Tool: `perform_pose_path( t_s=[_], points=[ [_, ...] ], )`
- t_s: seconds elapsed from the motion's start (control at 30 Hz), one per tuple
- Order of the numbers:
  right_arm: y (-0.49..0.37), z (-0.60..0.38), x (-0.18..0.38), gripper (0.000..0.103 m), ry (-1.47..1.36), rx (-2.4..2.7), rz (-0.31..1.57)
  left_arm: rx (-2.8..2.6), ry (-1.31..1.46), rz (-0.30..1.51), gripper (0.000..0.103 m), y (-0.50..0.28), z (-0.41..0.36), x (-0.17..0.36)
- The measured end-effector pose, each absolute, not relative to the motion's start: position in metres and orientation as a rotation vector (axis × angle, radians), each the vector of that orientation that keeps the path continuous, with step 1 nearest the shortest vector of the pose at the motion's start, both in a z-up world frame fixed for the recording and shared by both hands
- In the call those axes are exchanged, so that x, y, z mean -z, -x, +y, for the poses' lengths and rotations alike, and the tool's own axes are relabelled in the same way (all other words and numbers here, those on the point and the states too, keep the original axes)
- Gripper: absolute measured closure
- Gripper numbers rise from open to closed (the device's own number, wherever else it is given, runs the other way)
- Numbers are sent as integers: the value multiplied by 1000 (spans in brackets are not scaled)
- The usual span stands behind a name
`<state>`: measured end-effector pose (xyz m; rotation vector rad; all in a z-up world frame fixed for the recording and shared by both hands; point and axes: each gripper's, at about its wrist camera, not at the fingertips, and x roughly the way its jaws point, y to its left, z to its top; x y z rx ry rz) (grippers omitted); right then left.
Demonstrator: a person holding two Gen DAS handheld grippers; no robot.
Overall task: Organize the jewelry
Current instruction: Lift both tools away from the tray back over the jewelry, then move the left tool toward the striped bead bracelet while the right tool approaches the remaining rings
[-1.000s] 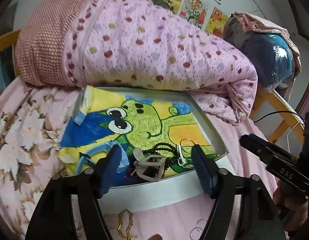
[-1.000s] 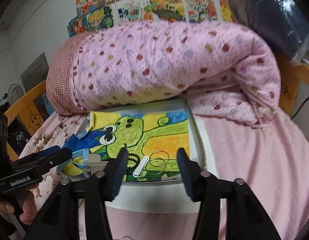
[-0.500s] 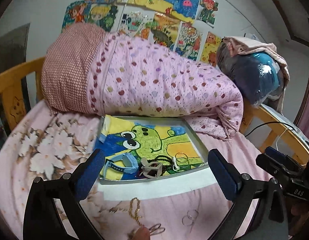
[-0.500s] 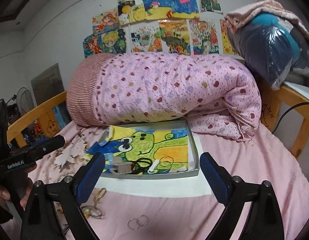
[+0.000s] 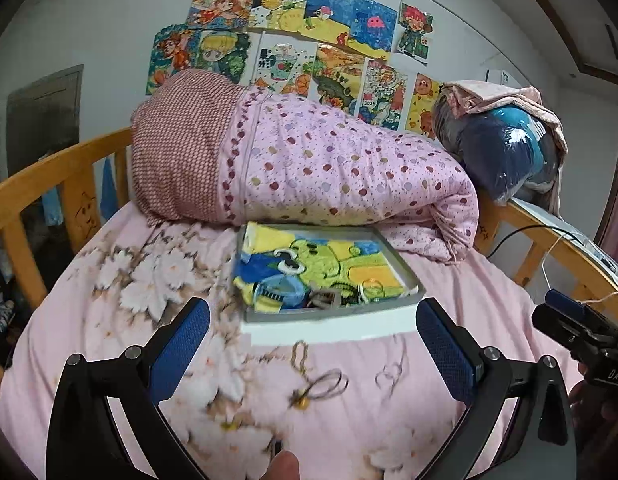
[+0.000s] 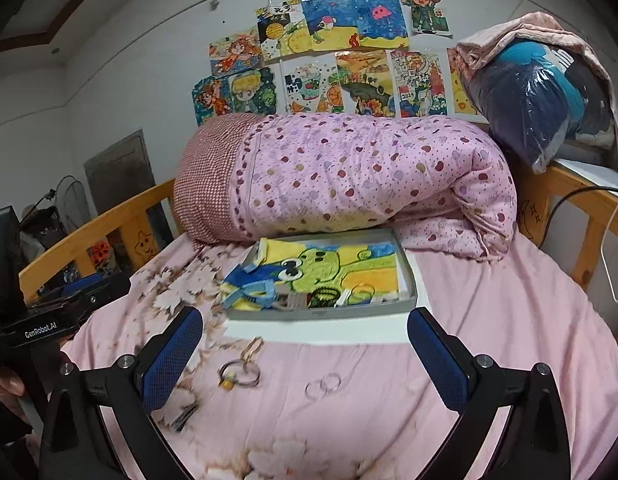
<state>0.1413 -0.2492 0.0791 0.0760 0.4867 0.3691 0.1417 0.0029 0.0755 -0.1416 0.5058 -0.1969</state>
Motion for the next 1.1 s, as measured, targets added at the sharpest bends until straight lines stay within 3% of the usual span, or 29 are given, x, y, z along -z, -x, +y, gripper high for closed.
perform_pose_path(
  t_s=[0.5,1.1],
  points=[
    [-79,-248,-35,0,-80,-368,607,172,70,604,2,-60,16,-32],
    [-81,-248,32,0,-76,-324,822,146,11,779,2,-54,18,33]
  ],
)
